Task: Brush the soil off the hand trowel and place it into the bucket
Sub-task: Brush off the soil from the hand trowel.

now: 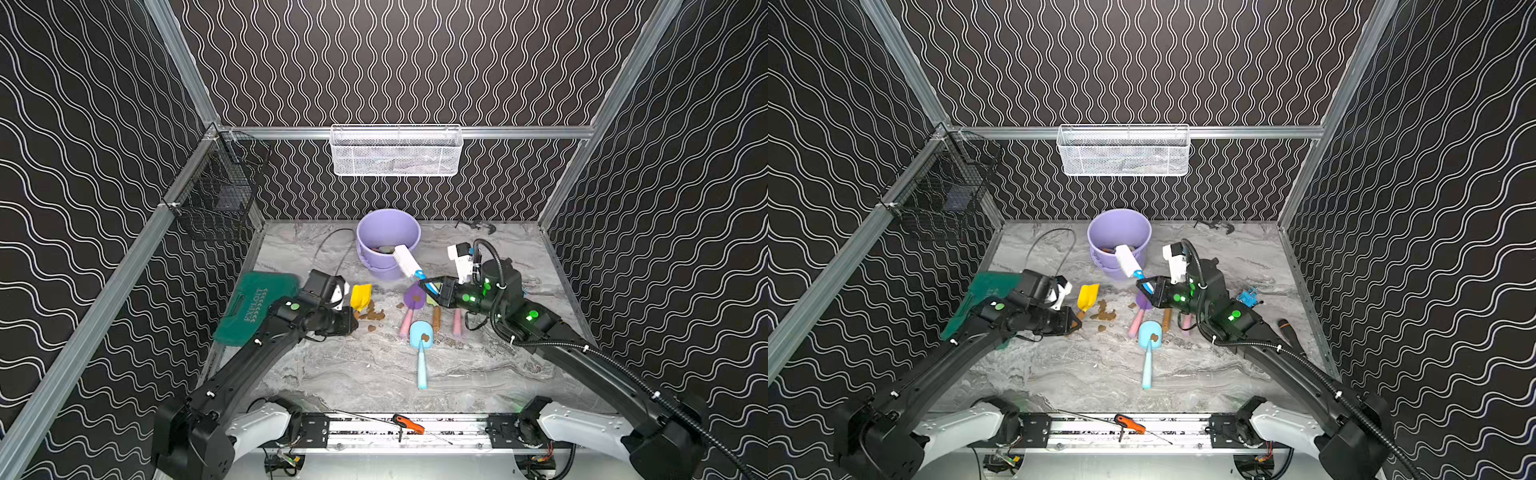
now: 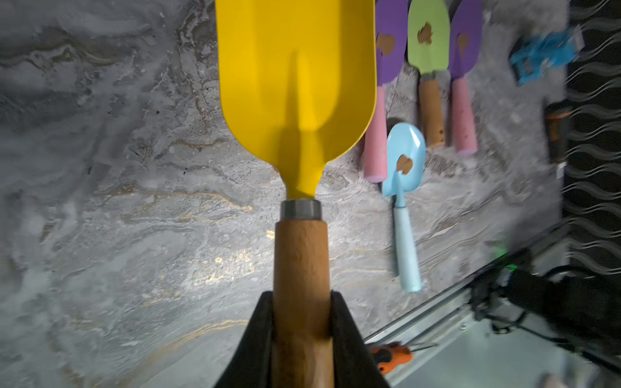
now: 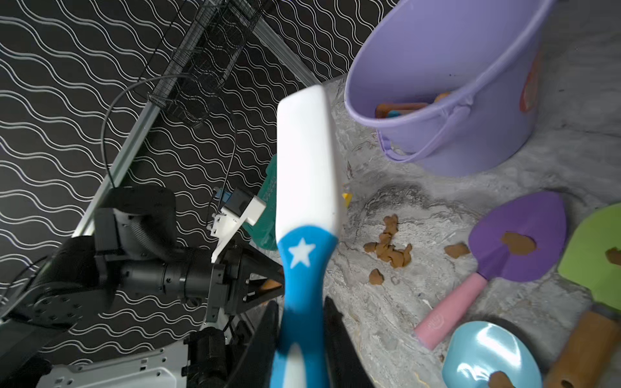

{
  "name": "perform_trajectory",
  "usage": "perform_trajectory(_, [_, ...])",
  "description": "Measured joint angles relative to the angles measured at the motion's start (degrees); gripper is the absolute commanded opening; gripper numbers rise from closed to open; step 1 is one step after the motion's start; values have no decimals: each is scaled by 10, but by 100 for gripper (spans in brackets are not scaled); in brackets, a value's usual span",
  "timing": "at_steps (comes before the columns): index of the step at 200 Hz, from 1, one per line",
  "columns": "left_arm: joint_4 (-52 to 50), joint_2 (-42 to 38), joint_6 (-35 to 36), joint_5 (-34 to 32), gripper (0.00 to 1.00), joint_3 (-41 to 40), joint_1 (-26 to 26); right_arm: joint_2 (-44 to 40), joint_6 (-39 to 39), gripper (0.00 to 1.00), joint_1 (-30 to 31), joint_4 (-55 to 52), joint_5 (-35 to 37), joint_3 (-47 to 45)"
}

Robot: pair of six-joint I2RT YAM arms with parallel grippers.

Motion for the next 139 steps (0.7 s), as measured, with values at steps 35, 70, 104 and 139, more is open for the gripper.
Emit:
perform_trajectory(35, [-19,12,15,-75,0,18,-44,61,-34,0,48,-63,23,41])
perform_trajectory(70, [-26,15,26,-96,0,29,-65,110,-37,0,88,-80,24,47])
perform_trajectory(104, [-35,21,28,-104,0,39,-82,133,-33,0,91,-60,18,36])
perform_trajectory(139, [-47,31,38,-106,0,56,-92,123,-28,0,49,-40,3,-6])
